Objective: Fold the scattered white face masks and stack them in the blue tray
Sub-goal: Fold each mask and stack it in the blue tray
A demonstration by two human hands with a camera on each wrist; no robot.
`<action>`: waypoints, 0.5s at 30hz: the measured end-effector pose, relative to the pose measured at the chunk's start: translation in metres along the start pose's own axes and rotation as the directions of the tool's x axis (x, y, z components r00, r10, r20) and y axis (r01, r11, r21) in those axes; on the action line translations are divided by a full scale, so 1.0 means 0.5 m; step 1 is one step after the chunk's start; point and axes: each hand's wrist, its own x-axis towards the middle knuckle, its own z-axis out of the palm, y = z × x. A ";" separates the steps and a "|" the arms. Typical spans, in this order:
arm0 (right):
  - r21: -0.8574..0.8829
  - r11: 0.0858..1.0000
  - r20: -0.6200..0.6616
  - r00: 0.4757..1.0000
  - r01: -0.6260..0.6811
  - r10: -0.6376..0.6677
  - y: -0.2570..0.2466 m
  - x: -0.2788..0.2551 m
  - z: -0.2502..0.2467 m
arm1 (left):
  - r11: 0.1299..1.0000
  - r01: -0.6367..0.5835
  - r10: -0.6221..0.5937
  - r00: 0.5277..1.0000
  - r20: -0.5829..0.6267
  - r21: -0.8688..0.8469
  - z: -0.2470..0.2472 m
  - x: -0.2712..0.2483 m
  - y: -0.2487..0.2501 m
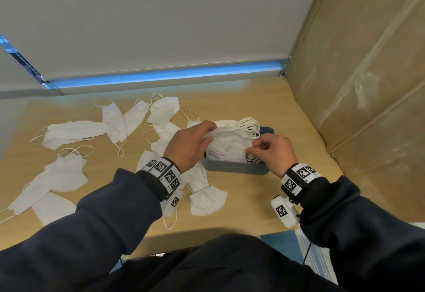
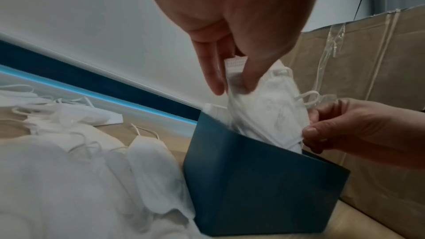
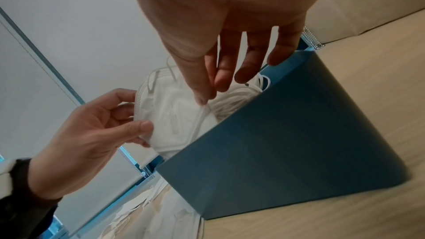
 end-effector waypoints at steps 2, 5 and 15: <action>-0.058 0.998 0.019 1.000 0.023 -0.022 -0.008 0.000 -0.005 | 1.000 -0.010 0.010 1.000 -0.002 0.004 0.001 0.001 0.003; -0.254 0.967 0.236 0.970 0.006 0.056 -0.014 -0.004 -0.010 | 0.996 -0.058 0.051 0.994 0.096 0.071 0.009 -0.001 -0.003; -0.153 0.978 0.164 0.980 0.141 -0.115 -0.011 -0.003 -0.035 | 0.879 -0.368 0.295 0.920 0.258 0.304 0.077 -0.041 0.019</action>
